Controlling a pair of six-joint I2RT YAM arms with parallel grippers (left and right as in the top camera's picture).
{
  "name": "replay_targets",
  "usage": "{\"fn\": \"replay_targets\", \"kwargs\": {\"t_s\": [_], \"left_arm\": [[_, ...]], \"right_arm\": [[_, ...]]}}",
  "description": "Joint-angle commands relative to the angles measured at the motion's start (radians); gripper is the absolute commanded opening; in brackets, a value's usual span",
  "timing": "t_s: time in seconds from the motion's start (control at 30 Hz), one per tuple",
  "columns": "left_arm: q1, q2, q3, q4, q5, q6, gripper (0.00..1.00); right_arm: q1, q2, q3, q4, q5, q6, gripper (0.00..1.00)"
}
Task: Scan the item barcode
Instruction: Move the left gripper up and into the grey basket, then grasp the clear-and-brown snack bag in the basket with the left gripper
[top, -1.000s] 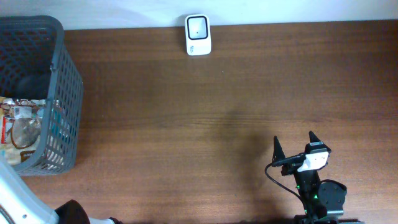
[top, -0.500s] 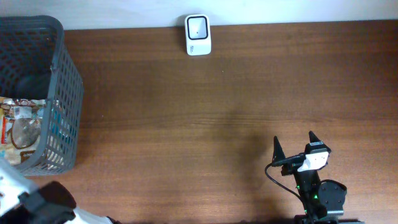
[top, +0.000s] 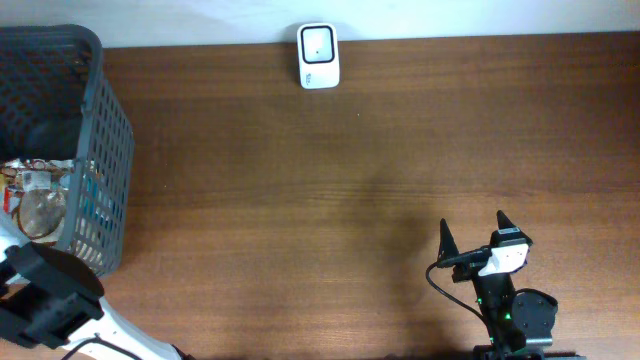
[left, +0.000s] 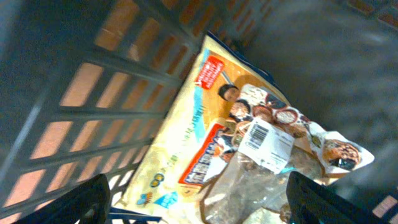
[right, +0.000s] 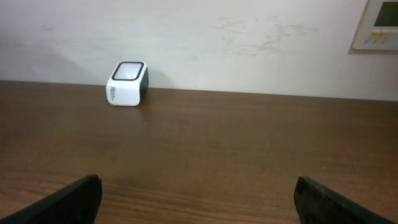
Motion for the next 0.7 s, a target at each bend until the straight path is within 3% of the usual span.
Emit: {"fn": "replay_targets", "kwargs": {"t_s": [0.0,0.37,0.43,0.53,0.67], "left_arm": [[0.002,0.013,-0.039,-0.026,0.077,0.074,0.96],[0.003,0.013,-0.218,0.001,0.024,0.084,0.99],[0.002,0.013,-0.241,0.024,0.024,0.096,0.97],[0.003,0.013,-0.280,0.076,0.024,0.117,0.84],[0.003,0.013,-0.339,0.158,0.025,0.118,0.88]], "right_arm": [[0.001,-0.006,-0.009,-0.002,0.006,0.000,0.98],[0.001,-0.006,-0.009,-0.002,0.006,0.001,0.99],[0.001,-0.006,-0.009,-0.002,0.006,0.000,0.98],[0.001,-0.006,-0.009,-0.002,0.006,0.000,0.98],[0.001,-0.006,-0.009,-0.002,0.006,0.001,0.98]]}}
